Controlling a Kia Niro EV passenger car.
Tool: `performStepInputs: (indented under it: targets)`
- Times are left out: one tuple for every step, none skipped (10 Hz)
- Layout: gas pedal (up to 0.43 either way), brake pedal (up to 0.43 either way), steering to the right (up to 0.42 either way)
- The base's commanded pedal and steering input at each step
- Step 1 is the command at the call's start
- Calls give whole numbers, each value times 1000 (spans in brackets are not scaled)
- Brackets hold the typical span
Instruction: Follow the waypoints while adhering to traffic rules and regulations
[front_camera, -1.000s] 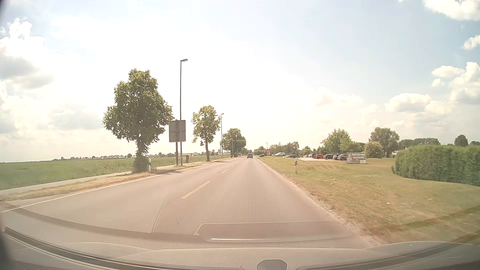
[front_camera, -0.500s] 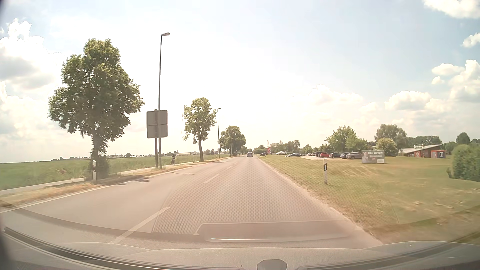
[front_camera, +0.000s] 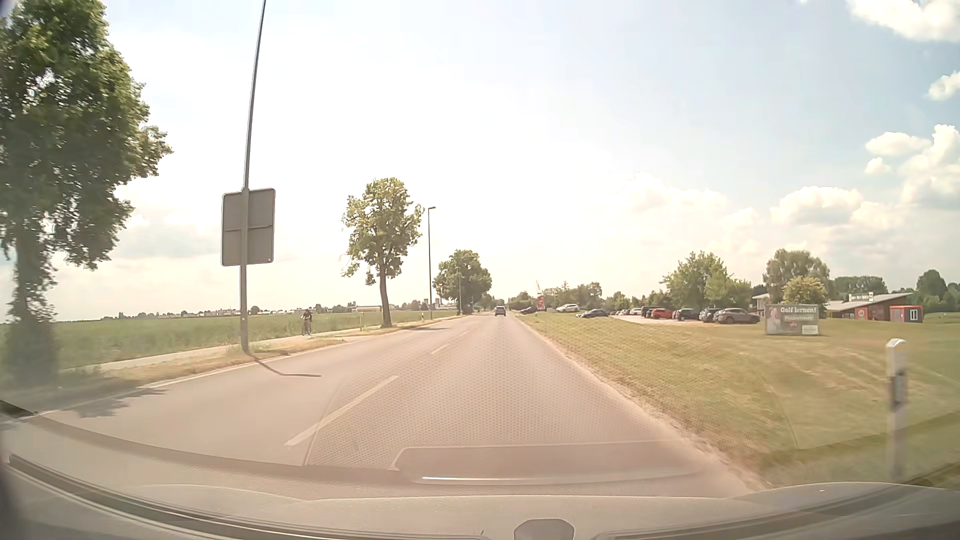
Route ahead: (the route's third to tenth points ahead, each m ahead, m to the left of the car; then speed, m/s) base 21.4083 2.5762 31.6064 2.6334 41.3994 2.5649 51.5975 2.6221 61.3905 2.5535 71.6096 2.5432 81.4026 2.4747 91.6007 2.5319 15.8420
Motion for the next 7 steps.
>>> performStepInputs:
  targets:
    - [177, 0, -4]
    - [177, 0, -4]
    - [177, 0, -4]
    - [209, 0, -4]
    - [220, 0, -4]
    - [220, 0, -4]
    - [220, 0, -4]
